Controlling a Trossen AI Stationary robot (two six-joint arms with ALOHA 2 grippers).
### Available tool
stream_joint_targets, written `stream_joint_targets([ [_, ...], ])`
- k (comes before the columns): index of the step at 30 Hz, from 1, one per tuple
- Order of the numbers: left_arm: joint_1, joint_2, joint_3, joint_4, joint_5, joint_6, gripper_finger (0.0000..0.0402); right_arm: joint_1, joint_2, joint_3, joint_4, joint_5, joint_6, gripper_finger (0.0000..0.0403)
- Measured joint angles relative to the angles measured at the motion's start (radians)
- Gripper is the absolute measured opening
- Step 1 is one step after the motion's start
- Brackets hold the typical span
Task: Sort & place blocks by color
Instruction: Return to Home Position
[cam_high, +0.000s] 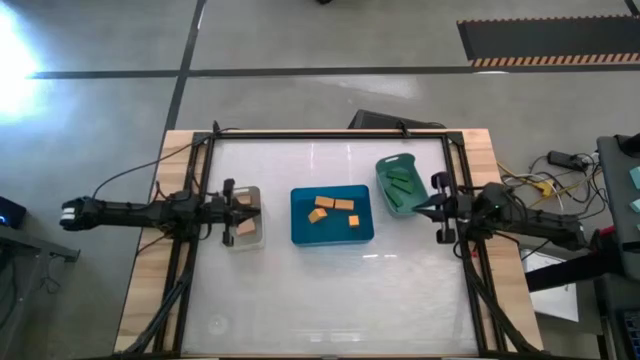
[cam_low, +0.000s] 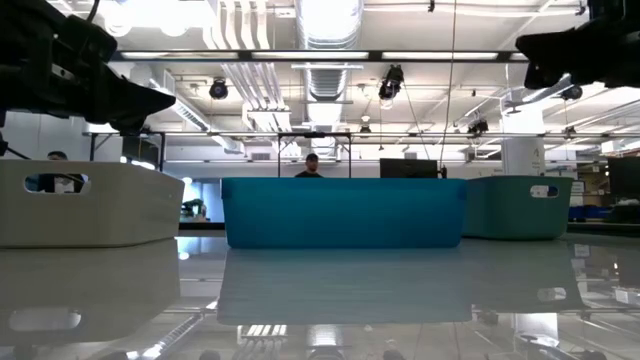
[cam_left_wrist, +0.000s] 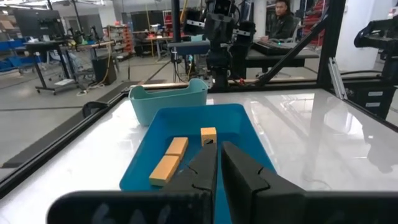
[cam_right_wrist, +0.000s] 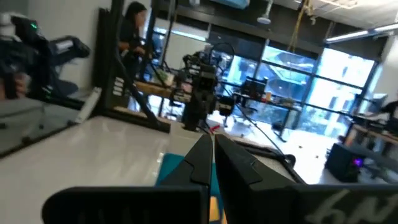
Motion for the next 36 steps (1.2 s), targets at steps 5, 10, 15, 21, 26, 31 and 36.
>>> stream_joint_targets([
  [5, 0.0, 0.021, 0.0, 0.001, 0.0, 0.0, 0.0006, 0.0, 0.008, -0.063, 0.105, -0.032, 0.068, 0.0009],
  [10, 0.0, 0.041, -0.001, 0.0, 0.0, 0.0, 0.0006, 0.002, 0.011, -0.063, 0.102, -0.029, 0.075, 0.0009],
  [15, 0.0, 0.065, -0.001, 0.0, 0.0, 0.0, 0.0006, 0.002, 0.015, -0.063, 0.095, -0.028, 0.168, 0.0009],
  [21, 0.0, 0.093, -0.002, 0.0, 0.0, 0.0, 0.0006, 0.002, 0.015, -0.064, 0.083, -0.028, 0.274, 0.0009],
  [26, 0.0, 0.116, -0.002, 0.001, 0.0, 0.0, 0.0006, 0.002, 0.015, -0.064, 0.082, -0.028, 0.264, 0.0009],
  [31, 0.0, 0.139, -0.002, 0.0, 0.001, 0.0, 0.0006, 0.002, 0.015, -0.064, 0.082, -0.028, 0.264, 0.0009],
  [36, 0.0, 0.164, -0.002, 0.001, 0.001, 0.0, 0.0006, 0.002, 0.015, -0.064, 0.082, -0.028, 0.264, 0.0009],
])
